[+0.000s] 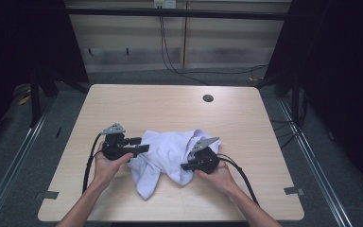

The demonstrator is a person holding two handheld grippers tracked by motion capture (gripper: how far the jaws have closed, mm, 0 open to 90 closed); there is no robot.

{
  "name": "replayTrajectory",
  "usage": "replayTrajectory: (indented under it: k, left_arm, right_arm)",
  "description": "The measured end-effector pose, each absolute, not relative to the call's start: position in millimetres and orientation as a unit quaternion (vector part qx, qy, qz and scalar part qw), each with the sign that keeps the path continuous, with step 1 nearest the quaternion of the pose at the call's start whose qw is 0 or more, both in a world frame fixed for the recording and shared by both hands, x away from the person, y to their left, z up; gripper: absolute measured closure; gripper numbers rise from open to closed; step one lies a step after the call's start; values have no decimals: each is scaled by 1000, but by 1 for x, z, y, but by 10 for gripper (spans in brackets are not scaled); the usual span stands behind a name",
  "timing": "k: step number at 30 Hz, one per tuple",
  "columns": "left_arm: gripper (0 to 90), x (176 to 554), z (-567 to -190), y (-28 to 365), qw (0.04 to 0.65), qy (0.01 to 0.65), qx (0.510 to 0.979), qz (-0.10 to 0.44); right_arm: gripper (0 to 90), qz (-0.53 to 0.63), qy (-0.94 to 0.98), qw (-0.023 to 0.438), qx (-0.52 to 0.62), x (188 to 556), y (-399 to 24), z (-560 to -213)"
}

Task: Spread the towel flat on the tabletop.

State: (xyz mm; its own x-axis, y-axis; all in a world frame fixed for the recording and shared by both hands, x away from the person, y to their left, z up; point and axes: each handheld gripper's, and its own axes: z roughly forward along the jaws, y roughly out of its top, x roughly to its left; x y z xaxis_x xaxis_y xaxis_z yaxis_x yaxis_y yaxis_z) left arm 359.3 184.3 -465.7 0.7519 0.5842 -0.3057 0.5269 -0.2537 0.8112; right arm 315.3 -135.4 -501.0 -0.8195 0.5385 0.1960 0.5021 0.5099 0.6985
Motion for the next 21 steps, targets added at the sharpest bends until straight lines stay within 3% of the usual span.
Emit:
replayTrajectory:
  k: [4, 5, 8, 10, 17, 21]
  left_arm:
    - [348, 356, -488, 169, 438, 351, 827, 19]
    - [389, 353, -489, 170, 441, 345, 828, 13]
    - [725, 345, -484, 173, 429, 327, 842, 20]
    - [786, 325, -485, 176, 416, 302, 858, 7]
    - [775, 289, -482, 200, 426, 296, 854, -38]
    - [630, 285, -470, 213, 454, 298, 838, -43]
  right_arm:
    - [847, 392, 874, 17, 285, 299, -138, -499]
    - [837, 392, 875, 21, 283, 295, -139, -499]
    - [792, 393, 875, 20, 283, 289, -143, -498]
    - [717, 396, 869, 16, 296, 280, -152, -498]
    - [624, 425, 848, 31, 314, 265, -178, -480]
    - [593, 449, 829, 54, 330, 277, -187, -463]
